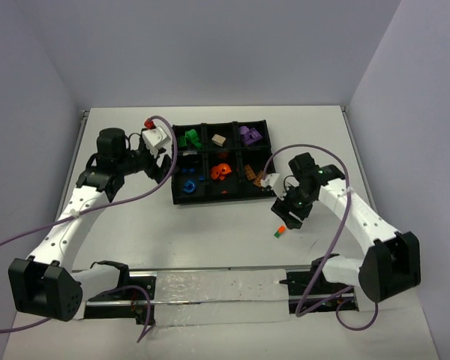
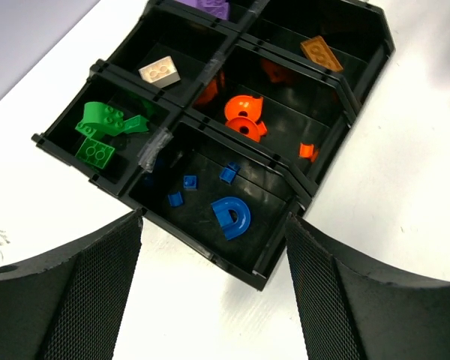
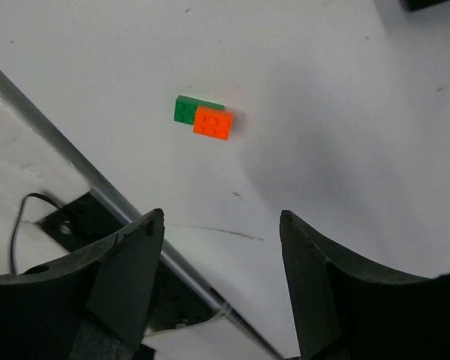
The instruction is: Sort the legos into containers by color
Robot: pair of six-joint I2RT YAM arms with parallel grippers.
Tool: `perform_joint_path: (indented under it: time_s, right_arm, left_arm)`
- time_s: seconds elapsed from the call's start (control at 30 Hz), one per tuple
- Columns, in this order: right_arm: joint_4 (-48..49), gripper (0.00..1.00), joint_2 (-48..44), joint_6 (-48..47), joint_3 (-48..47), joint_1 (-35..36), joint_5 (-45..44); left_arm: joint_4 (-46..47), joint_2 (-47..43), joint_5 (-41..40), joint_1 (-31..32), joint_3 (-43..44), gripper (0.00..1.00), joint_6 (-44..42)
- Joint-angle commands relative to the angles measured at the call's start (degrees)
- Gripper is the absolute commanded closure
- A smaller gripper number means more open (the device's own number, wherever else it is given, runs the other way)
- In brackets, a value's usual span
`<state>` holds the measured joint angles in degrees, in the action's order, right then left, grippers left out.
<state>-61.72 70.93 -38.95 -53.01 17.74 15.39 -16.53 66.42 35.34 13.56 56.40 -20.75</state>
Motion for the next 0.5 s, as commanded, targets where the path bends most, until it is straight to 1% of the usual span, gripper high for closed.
perform_joint_path:
  time_s: [0.0,0.03,0.07,0.13,0.2,0.3,0.47]
  right_arm:
    - [2.1,0.28,-9.3,-30.3,3.7,0.5,3.5]
    - [1.9,0.28,-10.4,-36.7,4.4,0.5,4.4]
    - [1.7,0.3,-10.8,-41.0,4.7,0.5,5.3]
    - [1.7,0.35,-10.3,-52.2,5.0,0.7,8.6]
    - [0.1,0.39,-8.2,-56.8,4.3,2.2,9.5]
    - [-0.3,0.42,-4.1,-62.2,3.9,3.5,9.4]
    - [1.2,0.46,-1.1,-68.3,5.7,5.3,7.4]
  left_arm:
    - [-0.9,-1.4,4.5,0.3,-0.1,0.17,-3.8]
    - [-1.4,-0.9,4.8,0.4,0.2,0.18,-4.2]
    - [-2.0,-0.4,5.0,0.4,0.4,0.18,-4.5]
    - [-2.7,0.1,4.8,0.5,1.1,0.18,-4.7]
    - [-2.4,-0.1,4.5,0.5,1.2,0.18,-4.5]
    - [-2.1,-1.0,3.9,0.5,0.7,0.18,-3.9]
    - [-1.7,-2.3,3.3,0.5,-0.9,0.18,-3.0]
